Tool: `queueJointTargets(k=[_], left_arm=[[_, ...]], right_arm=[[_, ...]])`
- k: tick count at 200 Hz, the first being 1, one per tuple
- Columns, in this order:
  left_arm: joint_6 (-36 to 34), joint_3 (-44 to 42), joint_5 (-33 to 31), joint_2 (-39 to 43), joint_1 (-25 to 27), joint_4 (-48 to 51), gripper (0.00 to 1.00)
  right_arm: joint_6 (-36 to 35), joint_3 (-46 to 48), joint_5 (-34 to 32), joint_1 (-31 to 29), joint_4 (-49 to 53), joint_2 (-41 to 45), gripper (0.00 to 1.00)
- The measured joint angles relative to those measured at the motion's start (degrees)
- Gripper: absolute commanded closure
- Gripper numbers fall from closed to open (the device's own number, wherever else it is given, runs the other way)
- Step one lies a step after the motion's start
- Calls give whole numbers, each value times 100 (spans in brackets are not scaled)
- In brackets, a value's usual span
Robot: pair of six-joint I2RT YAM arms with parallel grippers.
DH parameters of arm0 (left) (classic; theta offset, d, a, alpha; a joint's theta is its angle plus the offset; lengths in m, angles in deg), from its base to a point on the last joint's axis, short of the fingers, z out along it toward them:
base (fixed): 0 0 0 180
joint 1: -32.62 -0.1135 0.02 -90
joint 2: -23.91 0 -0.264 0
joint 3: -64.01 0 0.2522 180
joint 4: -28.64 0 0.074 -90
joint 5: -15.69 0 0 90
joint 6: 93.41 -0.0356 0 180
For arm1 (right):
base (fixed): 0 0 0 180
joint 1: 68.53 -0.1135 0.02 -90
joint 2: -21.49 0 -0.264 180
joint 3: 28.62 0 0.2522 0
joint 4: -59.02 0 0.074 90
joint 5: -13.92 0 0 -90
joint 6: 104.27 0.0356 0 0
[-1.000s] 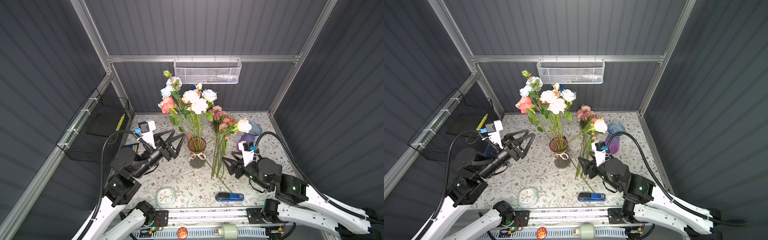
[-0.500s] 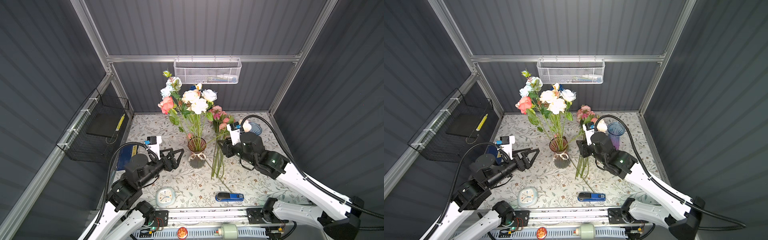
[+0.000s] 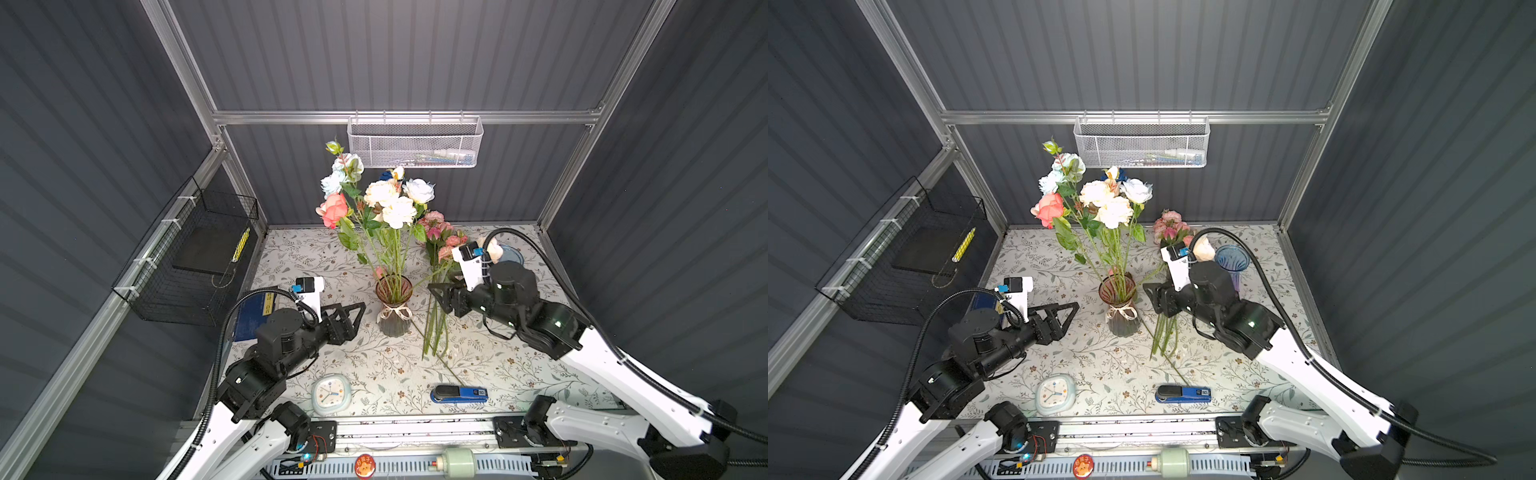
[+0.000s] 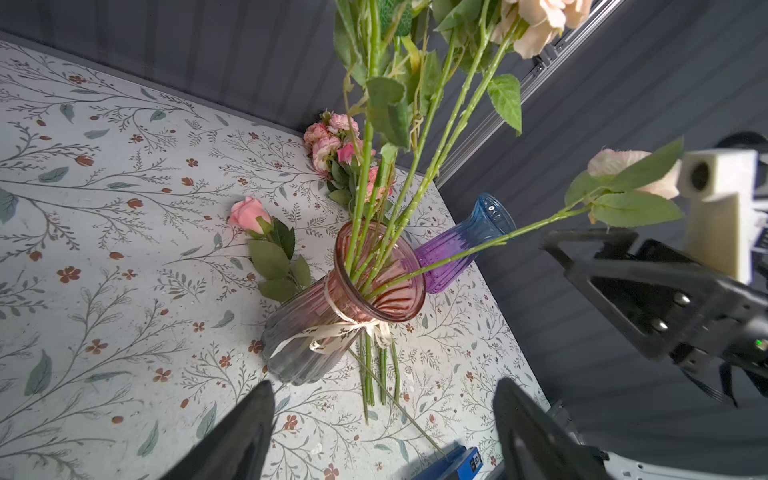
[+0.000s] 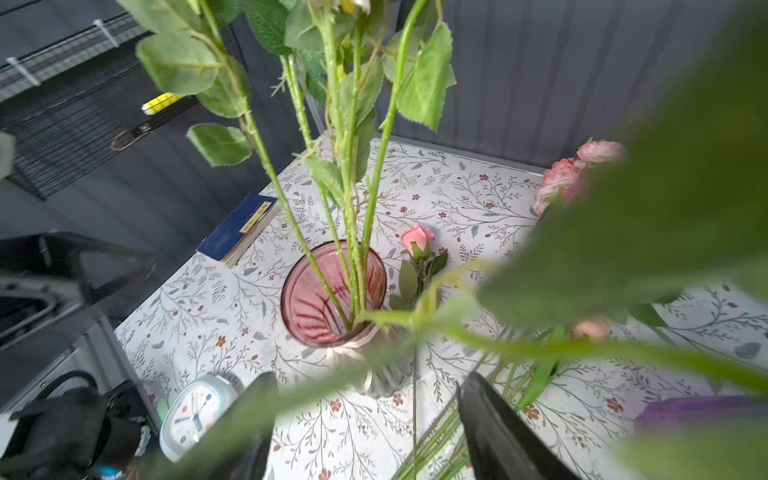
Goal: Arrange the flowers into the vase
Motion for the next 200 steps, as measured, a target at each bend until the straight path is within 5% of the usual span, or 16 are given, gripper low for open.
queueJointTargets(k=[41,80,131,200], left_arm=[[0,0,-109,-160,0,111,16],[-2,-92,-229,-249,0,162,38],[-13,-205,-354,-568,0,238,33],[7,-280,-400,-422,0,378,23]], right_arm=[[-28,671,704,-7,-42,813,22],[114,1346,1012,-7,-35,1027,22],[570,2017,977,-4,-168,942,32],[901,2435,973,452,-549,-629,43]])
